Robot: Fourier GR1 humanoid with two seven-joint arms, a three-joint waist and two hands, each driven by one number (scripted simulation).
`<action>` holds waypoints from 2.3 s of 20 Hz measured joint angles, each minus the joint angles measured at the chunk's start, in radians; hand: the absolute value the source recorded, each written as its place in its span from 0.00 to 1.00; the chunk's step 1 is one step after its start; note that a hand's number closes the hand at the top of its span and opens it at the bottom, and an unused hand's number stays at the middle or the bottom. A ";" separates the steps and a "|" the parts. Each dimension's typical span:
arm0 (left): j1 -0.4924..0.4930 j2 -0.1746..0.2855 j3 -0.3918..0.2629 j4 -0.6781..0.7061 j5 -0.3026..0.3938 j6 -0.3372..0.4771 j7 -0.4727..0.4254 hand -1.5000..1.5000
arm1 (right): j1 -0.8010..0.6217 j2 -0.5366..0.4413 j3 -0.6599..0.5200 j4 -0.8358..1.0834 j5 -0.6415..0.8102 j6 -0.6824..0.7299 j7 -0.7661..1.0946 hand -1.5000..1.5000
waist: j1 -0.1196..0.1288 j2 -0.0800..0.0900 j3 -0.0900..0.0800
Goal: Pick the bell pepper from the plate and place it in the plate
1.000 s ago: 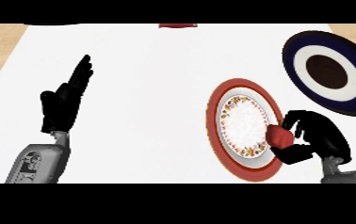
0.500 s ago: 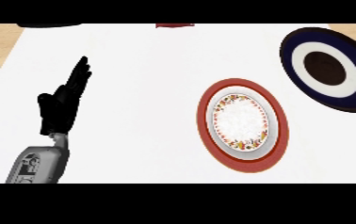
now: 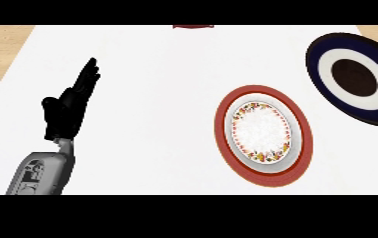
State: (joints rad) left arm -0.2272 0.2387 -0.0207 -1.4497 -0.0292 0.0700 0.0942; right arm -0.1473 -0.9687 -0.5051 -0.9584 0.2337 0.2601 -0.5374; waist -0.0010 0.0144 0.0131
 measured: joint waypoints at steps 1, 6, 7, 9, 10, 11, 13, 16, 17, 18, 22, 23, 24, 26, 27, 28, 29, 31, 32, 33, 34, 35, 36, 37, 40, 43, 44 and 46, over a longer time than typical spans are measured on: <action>-0.006 -0.004 -0.006 0.000 -0.001 -0.002 0.001 0.50 | -0.017 -0.019 -0.012 0.038 -0.013 0.022 -0.036 1.00 | 0.009 0.002 0.000; -0.040 -0.024 -0.028 0.009 -0.009 -0.005 0.013 0.50 | -0.113 -0.087 -0.009 0.224 -0.031 0.130 -0.175 1.00 | 0.045 0.006 -0.004; -0.045 -0.027 -0.032 0.012 -0.012 -0.005 0.012 0.50 | -0.133 -0.092 0.001 0.258 -0.026 0.137 -0.184 1.00 | 0.052 0.007 -0.004; -0.052 -0.029 -0.033 0.023 -0.013 -0.009 0.004 0.50 | -0.179 -0.090 0.026 0.317 -0.009 0.135 -0.199 1.00 | 0.060 0.008 -0.005; -0.050 -0.029 -0.033 0.026 -0.013 -0.012 -0.002 0.50 | -0.209 -0.090 0.038 0.343 -0.002 0.138 -0.196 1.00 | 0.064 0.008 -0.005; -0.052 -0.033 -0.035 0.031 -0.014 -0.012 -0.004 0.50 | -0.232 -0.091 0.051 0.369 0.007 0.139 -0.202 1.00 | 0.065 0.008 -0.006; -0.066 -0.038 -0.041 0.032 -0.018 -0.011 0.010 0.50 | -0.292 -0.068 0.085 0.400 0.027 0.135 -0.196 1.00 | 0.072 0.008 -0.006; -0.065 -0.031 -0.038 0.024 -0.016 -0.020 0.015 0.50 | -0.377 -0.042 0.126 0.454 0.057 0.133 -0.196 1.00 | 0.074 0.006 -0.007; -0.068 -0.028 -0.035 0.017 -0.013 -0.022 0.026 0.50 | -0.397 -0.028 0.142 0.470 0.071 0.126 -0.202 1.00 | 0.073 0.006 -0.008; -0.065 -0.031 -0.037 0.019 -0.017 -0.020 0.022 0.50 | -0.420 -0.015 0.158 0.485 0.087 0.116 -0.203 1.00 | 0.075 0.006 -0.007; -0.077 -0.034 -0.029 0.055 -0.024 -0.018 -0.002 0.50 | -0.491 0.044 0.243 0.520 0.185 0.037 -0.213 1.00 | 0.068 0.007 -0.009; -0.072 -0.032 -0.028 0.051 -0.022 -0.023 -0.002 0.50 | -0.505 0.051 0.262 0.534 0.210 0.021 -0.215 1.00 | 0.068 0.007 -0.009; -0.068 -0.032 -0.027 0.049 -0.021 -0.024 -0.008 0.50 | -0.521 0.064 0.279 0.549 0.233 0.001 -0.211 1.00 | 0.069 0.007 -0.009; -0.070 -0.037 -0.029 0.039 -0.024 -0.018 0.004 0.50 | -0.546 0.102 0.294 0.597 0.256 -0.018 -0.193 0.00 | 0.069 0.007 -0.009; -0.080 -0.030 -0.021 0.049 -0.021 -0.025 0.004 0.50 | -0.565 0.122 0.302 0.618 0.266 -0.020 -0.174 0.00 | 0.067 0.007 -0.009; -0.071 -0.027 -0.021 0.047 -0.021 -0.029 -0.002 0.50 | -0.579 0.132 0.308 0.640 0.274 -0.011 -0.163 0.00 | 0.067 0.007 -0.009; -0.070 -0.028 -0.023 0.050 -0.025 -0.028 -0.007 0.50 | -0.594 0.146 0.310 0.663 0.277 -0.004 -0.150 0.00 | 0.068 0.008 -0.009; -0.078 -0.036 -0.022 0.059 -0.030 -0.021 -0.007 0.50 | -0.615 0.184 0.310 0.700 0.281 -0.003 -0.140 0.00 | 0.064 0.008 -0.009; -0.079 -0.038 -0.024 0.051 -0.034 -0.015 0.004 0.50 | -0.629 0.195 0.308 0.718 0.281 -0.002 -0.133 0.00 | 0.065 0.008 -0.008; -0.077 -0.033 -0.020 0.045 -0.033 -0.018 0.006 0.50 | -0.634 0.207 0.306 0.733 0.282 -0.007 -0.137 0.00 | 0.064 0.008 -0.008; -0.074 -0.031 -0.017 0.052 -0.031 -0.022 -0.004 0.50 | -0.643 0.218 0.303 0.746 0.281 -0.008 -0.139 0.00 | 0.063 0.008 -0.008; -0.071 -0.035 -0.019 0.049 -0.035 -0.017 -0.003 0.50 | -0.647 0.223 0.299 0.759 0.279 -0.001 -0.147 0.00 | 0.062 0.008 -0.008; -0.071 -0.036 -0.017 0.045 -0.033 -0.018 0.000 0.50 | -0.659 0.229 0.290 0.771 0.271 0.013 -0.143 0.00 | 0.061 0.008 -0.008; -0.070 -0.036 -0.017 0.043 -0.033 -0.019 0.001 0.50 | -0.664 0.227 0.276 0.782 0.257 0.031 -0.153 0.00 | 0.059 0.007 -0.008; -0.070 -0.042 -0.018 0.048 -0.036 -0.016 -0.001 0.50 | -0.682 0.231 0.222 0.811 0.202 0.084 -0.169 0.00 | 0.055 0.008 -0.008; -0.062 -0.040 -0.017 0.051 -0.037 -0.019 -0.011 0.50 | -0.704 0.191 0.146 0.844 0.128 0.139 -0.150 0.00 | 0.053 0.009 -0.007; -0.061 -0.039 -0.015 0.053 -0.036 -0.021 -0.015 0.50 | -0.709 0.179 0.121 0.857 0.104 0.147 -0.134 0.00 | 0.052 0.009 -0.008; -0.063 -0.037 -0.009 0.053 -0.033 -0.022 -0.016 0.50 | -0.711 0.147 0.074 0.880 0.059 0.171 -0.107 0.00 | 0.051 0.010 -0.007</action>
State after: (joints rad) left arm -0.2904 0.2017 -0.0301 -1.3963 -0.0624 0.0476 0.0781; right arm -0.8579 -0.8220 -0.4309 -0.0785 0.2923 0.4309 -0.6449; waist 0.0499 0.0246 0.0059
